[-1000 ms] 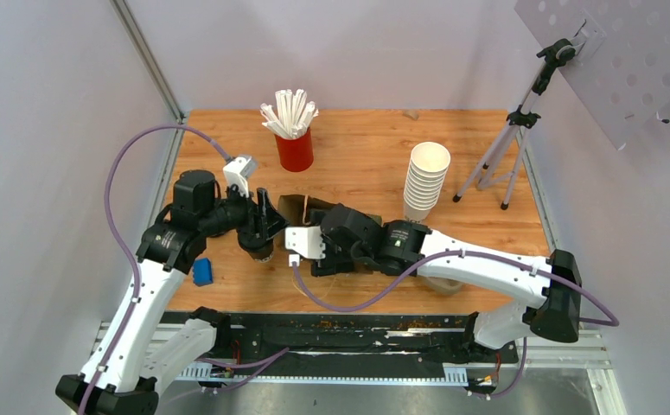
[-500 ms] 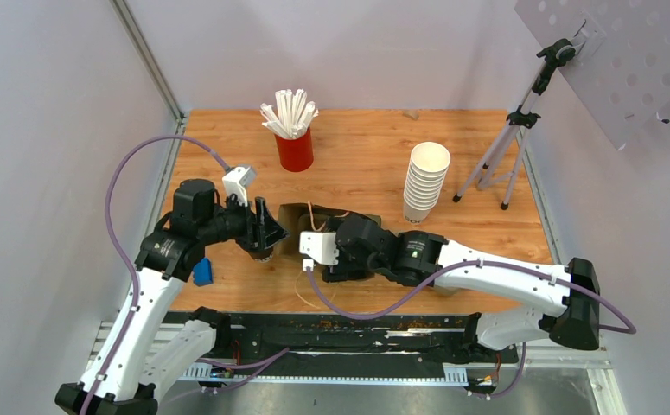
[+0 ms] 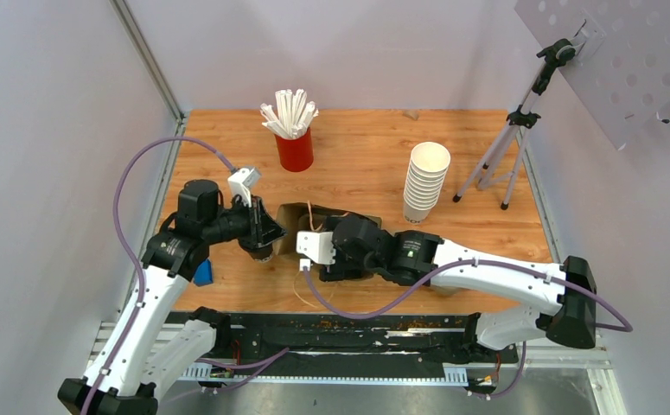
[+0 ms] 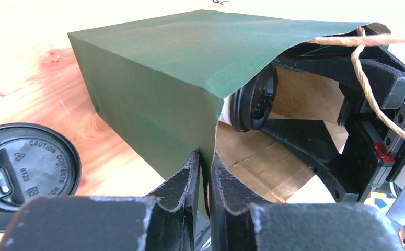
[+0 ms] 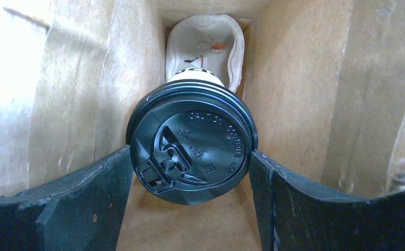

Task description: Pack the takeout coffee

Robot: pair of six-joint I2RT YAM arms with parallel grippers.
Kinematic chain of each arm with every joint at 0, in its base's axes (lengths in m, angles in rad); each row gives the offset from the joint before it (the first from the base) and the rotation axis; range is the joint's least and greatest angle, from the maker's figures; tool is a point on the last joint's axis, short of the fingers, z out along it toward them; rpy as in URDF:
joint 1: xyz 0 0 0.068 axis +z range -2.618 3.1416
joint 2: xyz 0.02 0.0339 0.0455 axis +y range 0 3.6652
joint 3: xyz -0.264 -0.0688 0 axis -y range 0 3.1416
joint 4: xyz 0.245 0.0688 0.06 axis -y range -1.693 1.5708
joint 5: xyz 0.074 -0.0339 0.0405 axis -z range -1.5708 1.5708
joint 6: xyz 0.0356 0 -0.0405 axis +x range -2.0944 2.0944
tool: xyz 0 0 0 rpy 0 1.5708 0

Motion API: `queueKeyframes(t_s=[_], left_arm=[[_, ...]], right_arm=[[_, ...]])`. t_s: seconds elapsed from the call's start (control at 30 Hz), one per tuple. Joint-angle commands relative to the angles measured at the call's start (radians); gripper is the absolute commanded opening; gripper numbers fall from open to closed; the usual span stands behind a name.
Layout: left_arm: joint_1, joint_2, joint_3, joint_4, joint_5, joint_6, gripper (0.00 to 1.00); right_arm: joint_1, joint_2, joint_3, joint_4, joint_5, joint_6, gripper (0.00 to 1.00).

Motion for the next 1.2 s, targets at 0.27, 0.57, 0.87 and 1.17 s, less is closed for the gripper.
queueKeyframes(t_s=[0.27,0.57,0.87,1.17], left_arm=[[-0.008,-0.01,-0.074,0.215,0.074,0.035,0.15],[-0.008,0.044,-0.021,0.29,0.056,0.13,0.13],[-0.009,0.032,-0.073,0.385,0.065,0.168,0.13],[-0.008,0.051,-0.063,0.384,0.042,0.187,0.14]], right_arm=[[0.005,0.082,0.097,0.116,0.051,-0.071,0.76],[-0.067,0.087,0.071,0.199,0.019,-0.175,0.77],[-0.096,0.071,0.029,0.232,0.03,-0.223,0.77],[-0.13,0.041,0.011,0.224,-0.034,-0.25,0.77]])
